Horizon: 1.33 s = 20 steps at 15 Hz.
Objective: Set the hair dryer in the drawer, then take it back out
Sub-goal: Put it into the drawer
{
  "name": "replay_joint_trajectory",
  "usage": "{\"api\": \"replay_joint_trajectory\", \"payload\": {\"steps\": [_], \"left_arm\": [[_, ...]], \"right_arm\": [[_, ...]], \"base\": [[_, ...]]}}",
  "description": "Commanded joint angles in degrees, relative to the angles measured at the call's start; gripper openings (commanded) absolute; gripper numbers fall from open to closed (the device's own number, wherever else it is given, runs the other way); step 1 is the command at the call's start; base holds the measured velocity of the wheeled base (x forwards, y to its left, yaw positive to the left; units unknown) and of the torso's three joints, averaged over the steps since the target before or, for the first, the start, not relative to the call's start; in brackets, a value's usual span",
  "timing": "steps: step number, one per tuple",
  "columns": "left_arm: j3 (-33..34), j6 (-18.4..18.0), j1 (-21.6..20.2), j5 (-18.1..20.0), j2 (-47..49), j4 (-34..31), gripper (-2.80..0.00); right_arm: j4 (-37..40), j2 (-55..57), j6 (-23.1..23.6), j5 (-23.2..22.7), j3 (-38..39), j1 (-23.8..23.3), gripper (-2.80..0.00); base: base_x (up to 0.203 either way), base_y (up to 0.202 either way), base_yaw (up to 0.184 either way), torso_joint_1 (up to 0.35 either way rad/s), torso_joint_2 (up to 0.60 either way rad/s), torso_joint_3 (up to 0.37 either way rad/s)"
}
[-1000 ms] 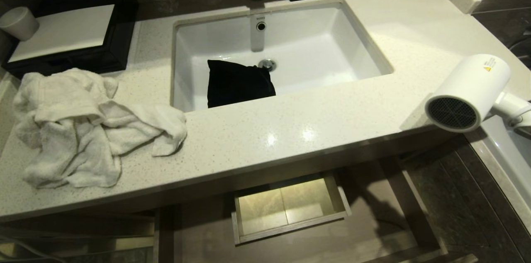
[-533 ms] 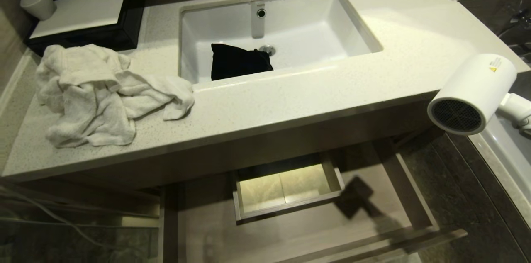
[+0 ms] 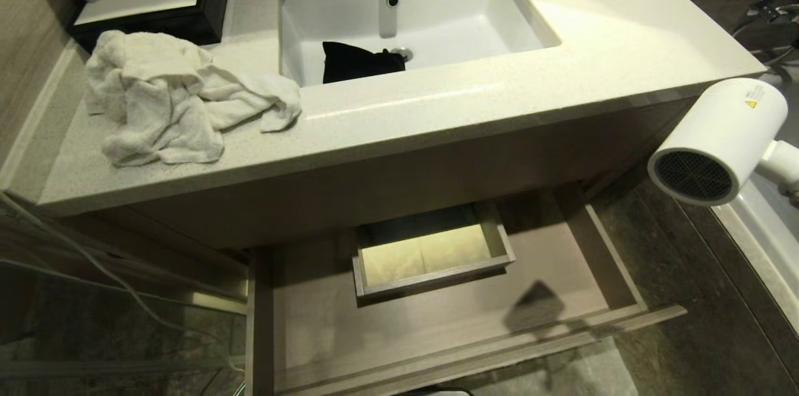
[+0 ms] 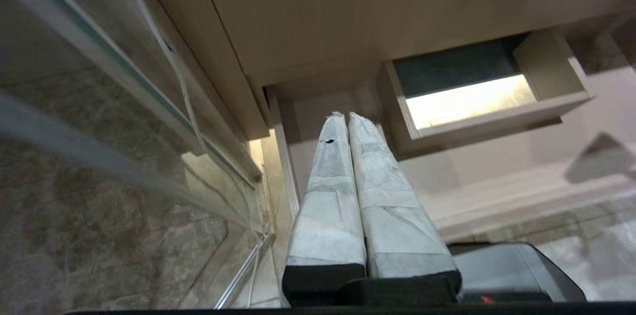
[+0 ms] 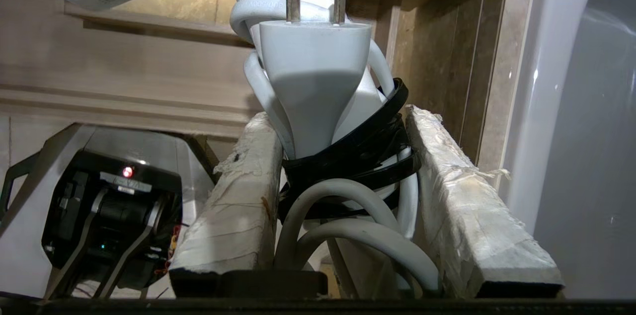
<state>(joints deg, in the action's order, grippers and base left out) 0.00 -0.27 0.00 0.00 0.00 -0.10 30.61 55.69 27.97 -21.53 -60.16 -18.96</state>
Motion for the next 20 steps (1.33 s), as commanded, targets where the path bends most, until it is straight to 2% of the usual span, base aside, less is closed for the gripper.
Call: {"api": "replay_joint_trajectory", "payload": {"steps": [1,9,16,20], "left_arm": [[0.0,0.0,0.0,0.0,-0.1,0.0,-2.80],[0.0,0.0,0.0,0.0,0.0,0.0,-2.80],[0.0,0.0,0.0,0.0,0.0,0.0,-2.80],[0.0,0.0,0.0,0.0,0.0,0.0,-2.80]], "right_arm": [[0.2,-0.6,0.2,-0.2,0.2,0.0,-2.80],[0.1,-1.5,0.1,-0.1,1.1,0.0,-2.80],[0.0,-2.3,0.0,-0.1,2.2,-0.1,-2.80],[0.1,-2.3,0.0,-0.1,2.4,-0.3,-2.80]], "base": [[0.000,0.000,0.000,-0.293,0.02,-0.277],[0.000,0.000,0.000,-0.236,-0.03,-0.263],[0.000,0.000,0.000,-0.201,0.34,0.125],[0.000,0.000,0.000,-0.304,0.53,0.222]]}}
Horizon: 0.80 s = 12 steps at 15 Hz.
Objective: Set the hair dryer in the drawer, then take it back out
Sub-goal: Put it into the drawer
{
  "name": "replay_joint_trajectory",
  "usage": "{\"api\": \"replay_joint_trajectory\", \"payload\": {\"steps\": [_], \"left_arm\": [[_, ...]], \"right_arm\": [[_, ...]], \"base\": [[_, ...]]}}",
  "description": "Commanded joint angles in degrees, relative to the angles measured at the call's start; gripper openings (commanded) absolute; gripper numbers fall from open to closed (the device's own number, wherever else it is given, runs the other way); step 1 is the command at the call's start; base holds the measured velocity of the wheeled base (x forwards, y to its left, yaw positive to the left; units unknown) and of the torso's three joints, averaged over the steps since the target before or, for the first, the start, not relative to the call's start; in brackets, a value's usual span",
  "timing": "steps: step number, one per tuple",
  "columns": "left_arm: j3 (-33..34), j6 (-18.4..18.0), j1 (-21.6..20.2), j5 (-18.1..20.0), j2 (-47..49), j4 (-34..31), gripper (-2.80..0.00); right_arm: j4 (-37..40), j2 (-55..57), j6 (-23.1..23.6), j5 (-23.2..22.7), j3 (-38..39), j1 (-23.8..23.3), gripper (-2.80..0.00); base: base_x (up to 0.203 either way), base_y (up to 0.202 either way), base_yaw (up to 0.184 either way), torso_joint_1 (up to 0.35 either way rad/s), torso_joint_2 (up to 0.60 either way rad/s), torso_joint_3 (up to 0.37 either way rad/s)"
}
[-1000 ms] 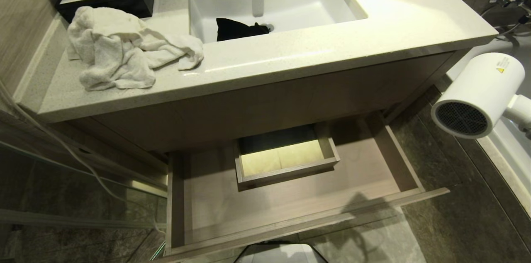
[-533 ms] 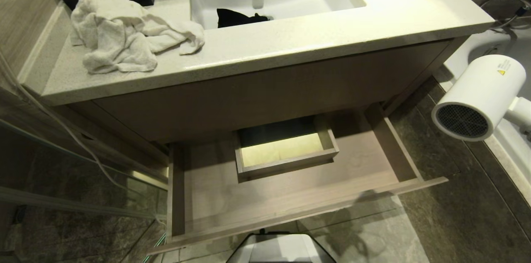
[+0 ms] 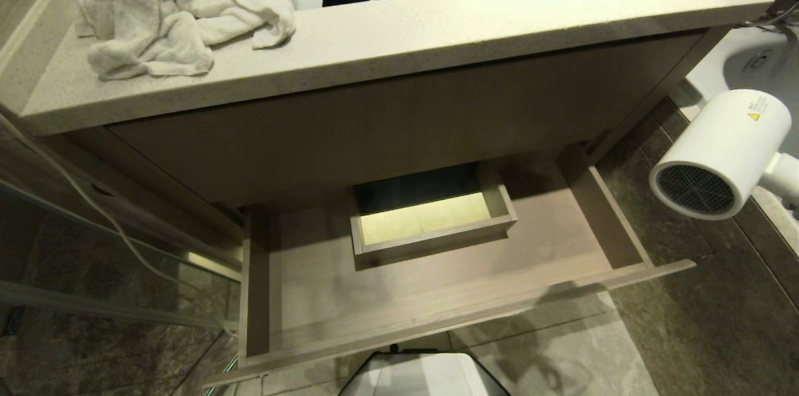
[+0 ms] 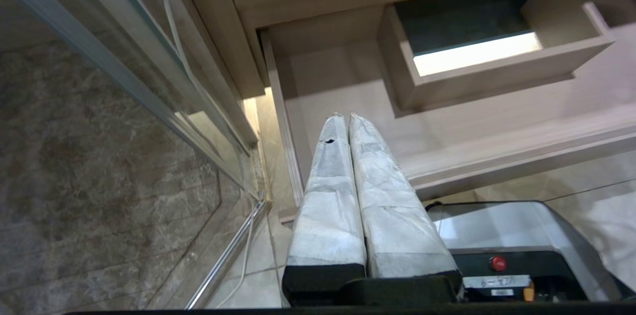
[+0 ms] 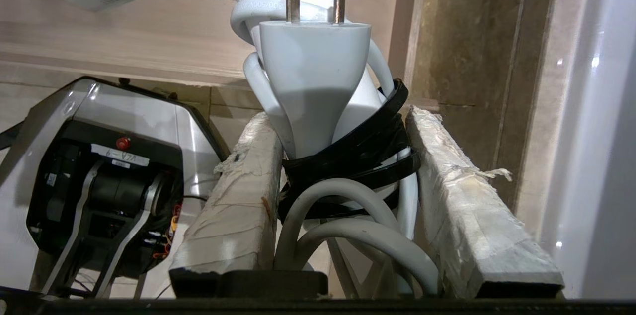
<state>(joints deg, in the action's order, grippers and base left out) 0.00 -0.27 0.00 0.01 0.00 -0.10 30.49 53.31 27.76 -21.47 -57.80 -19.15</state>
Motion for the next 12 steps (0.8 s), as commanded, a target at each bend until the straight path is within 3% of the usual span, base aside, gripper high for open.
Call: {"api": "replay_joint_trajectory", "payload": {"steps": [1,12], "left_arm": [[0.1,0.0,0.0,0.0,0.0,0.0,-2.80],[0.1,0.0,0.0,0.0,0.0,0.0,-2.80]], "right_arm": [[0.1,0.1,0.2,-0.2,0.3,-0.2,-2.80],[-0.7,0.5,0.1,-0.2,0.4,-0.3,-2.80]], "base": [[0.000,0.000,0.000,-0.306,0.54,0.223],[0.000,0.000,0.000,-0.322,0.50,0.176]]}}
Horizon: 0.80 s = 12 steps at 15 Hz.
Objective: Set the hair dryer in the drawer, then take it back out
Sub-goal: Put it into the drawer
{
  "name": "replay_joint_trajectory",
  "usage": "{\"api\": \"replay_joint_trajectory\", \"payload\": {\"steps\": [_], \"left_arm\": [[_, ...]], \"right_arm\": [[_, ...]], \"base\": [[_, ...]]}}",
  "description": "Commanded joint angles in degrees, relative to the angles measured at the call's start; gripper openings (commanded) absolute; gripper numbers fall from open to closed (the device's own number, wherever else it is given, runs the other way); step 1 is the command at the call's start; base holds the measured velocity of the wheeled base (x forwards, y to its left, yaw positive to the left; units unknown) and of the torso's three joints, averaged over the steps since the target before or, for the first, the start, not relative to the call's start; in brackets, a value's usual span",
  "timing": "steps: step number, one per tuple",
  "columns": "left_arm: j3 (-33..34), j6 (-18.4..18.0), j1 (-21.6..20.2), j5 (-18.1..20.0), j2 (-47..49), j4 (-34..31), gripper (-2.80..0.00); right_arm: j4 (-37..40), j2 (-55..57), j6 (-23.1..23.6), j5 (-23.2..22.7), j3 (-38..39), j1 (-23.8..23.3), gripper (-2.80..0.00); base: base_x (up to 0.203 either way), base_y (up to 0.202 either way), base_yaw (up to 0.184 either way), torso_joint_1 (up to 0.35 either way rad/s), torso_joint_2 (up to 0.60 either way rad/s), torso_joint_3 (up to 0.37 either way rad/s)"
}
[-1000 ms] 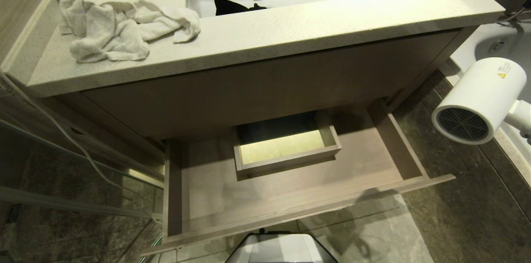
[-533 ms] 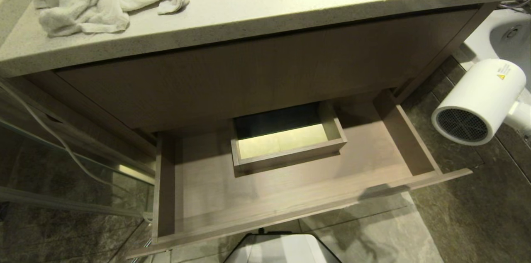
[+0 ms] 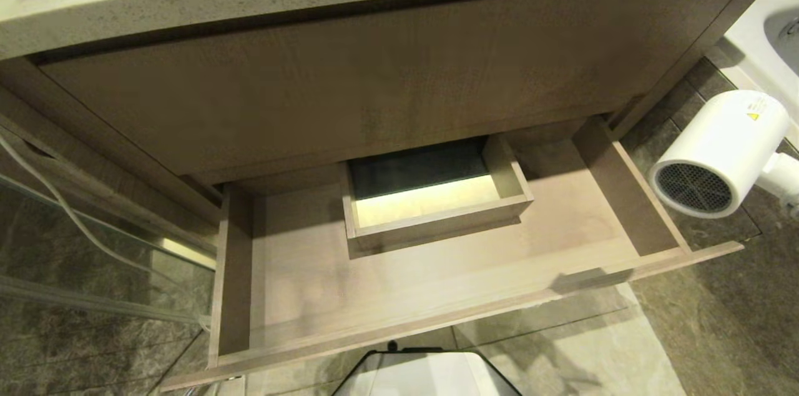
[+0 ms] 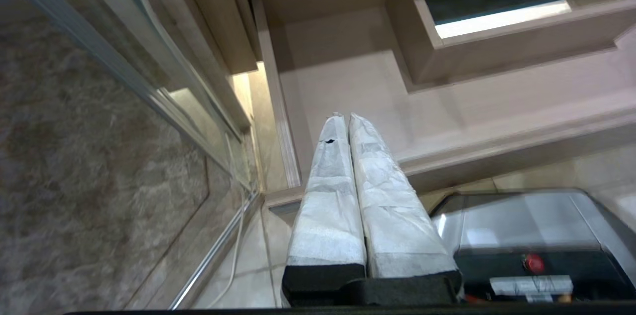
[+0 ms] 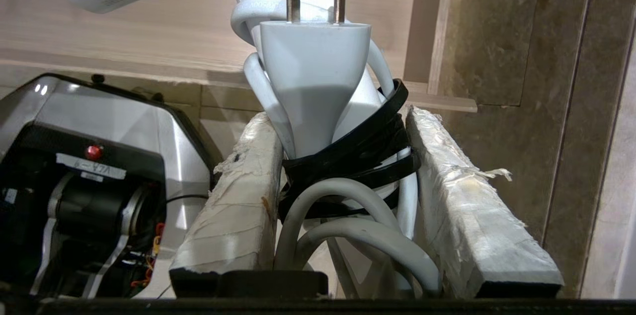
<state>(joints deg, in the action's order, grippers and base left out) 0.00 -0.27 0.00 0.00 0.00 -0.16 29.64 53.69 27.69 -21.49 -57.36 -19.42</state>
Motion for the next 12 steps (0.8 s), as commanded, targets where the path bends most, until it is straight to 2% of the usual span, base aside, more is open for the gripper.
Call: {"api": "replay_joint_trajectory", "payload": {"steps": [1,7,12], "left_arm": [[0.1,0.0,0.0,0.0,0.0,0.1,-2.80],[0.0,0.0,0.0,0.0,-0.1,0.1,-2.80],[0.0,0.0,0.0,0.0,0.0,0.1,-2.80]], "right_arm": [[0.2,0.1,0.2,-0.1,0.0,0.0,-2.80],[0.2,0.7,0.2,-0.1,0.0,0.0,-2.80],[0.4,6.5,0.2,0.0,-1.1,-0.1,-2.80]], "base": [[0.000,0.000,0.000,-0.208,0.40,0.203],[0.000,0.000,0.000,-0.065,0.38,0.306],[0.000,0.000,0.000,0.084,0.18,0.244]]}}
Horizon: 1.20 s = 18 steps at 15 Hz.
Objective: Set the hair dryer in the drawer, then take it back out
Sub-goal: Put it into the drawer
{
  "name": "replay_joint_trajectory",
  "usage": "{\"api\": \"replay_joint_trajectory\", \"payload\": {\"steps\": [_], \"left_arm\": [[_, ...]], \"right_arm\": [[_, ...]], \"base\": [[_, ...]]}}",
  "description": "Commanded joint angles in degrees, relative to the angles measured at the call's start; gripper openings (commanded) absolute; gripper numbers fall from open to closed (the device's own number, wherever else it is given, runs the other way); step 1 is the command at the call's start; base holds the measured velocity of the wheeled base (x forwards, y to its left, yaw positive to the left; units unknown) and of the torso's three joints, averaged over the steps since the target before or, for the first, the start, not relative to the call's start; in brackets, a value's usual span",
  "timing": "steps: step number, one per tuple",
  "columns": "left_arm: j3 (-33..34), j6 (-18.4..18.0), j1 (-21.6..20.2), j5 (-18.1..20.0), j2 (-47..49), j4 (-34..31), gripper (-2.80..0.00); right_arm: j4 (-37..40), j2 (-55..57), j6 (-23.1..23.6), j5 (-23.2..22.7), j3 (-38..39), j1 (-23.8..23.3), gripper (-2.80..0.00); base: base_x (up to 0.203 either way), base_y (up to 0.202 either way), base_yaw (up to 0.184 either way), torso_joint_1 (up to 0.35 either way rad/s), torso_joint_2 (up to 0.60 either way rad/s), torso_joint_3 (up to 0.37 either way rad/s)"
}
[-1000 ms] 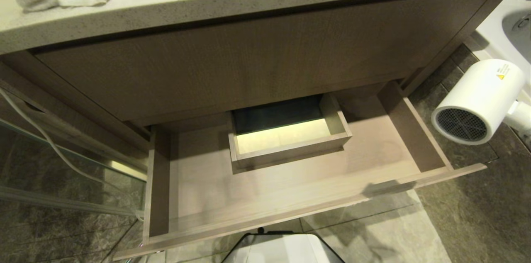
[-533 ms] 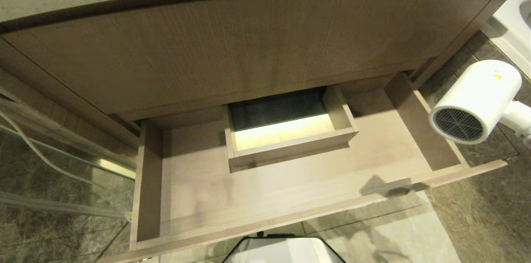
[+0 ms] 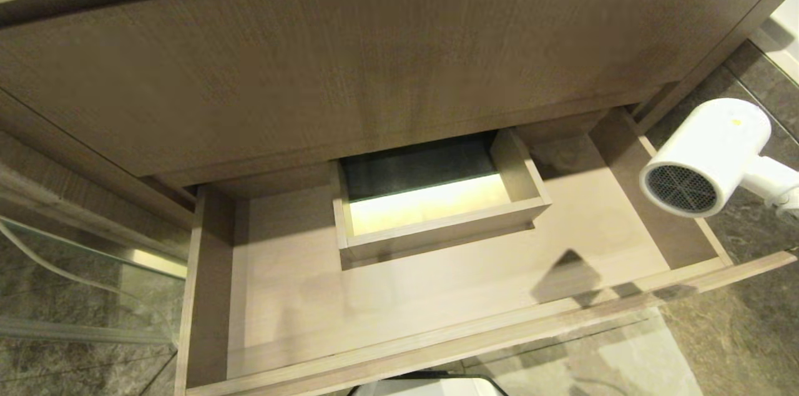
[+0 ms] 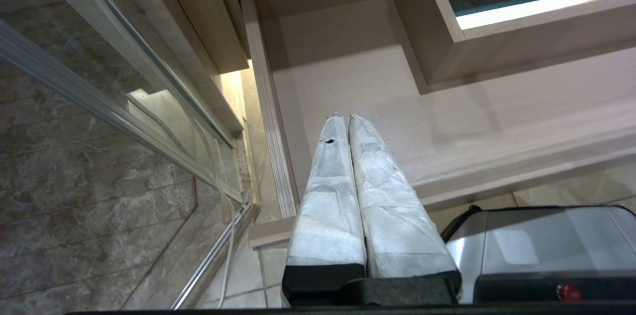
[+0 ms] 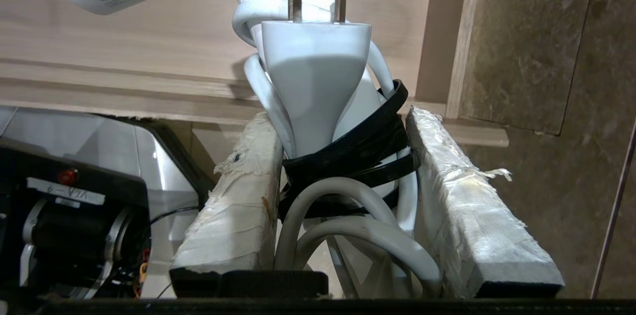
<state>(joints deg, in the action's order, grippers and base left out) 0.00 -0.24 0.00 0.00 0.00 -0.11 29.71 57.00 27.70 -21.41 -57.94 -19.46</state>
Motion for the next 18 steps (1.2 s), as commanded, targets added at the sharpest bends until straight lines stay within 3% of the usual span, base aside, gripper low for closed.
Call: {"api": "replay_joint_trajectory", "payload": {"steps": [1,10,18], "left_arm": [[0.0,0.0,0.0,0.0,0.0,0.0,-2.80],[0.0,0.0,0.0,0.0,0.0,0.0,-2.80],[0.0,0.0,0.0,0.0,0.0,0.0,-2.80]], "right_arm": [[0.3,5.0,0.2,-0.1,-1.2,0.0,-2.80],[1.7,27.7,0.4,-0.2,-8.8,-2.0,-2.80],[-0.4,49.3,0.9,-0.2,-20.3,1.8,-2.80]], "base": [[0.000,0.000,0.000,0.063,0.04,0.119],[0.000,0.000,0.000,0.033,0.02,0.049],[0.000,0.000,0.000,0.000,0.00,0.000]]}}
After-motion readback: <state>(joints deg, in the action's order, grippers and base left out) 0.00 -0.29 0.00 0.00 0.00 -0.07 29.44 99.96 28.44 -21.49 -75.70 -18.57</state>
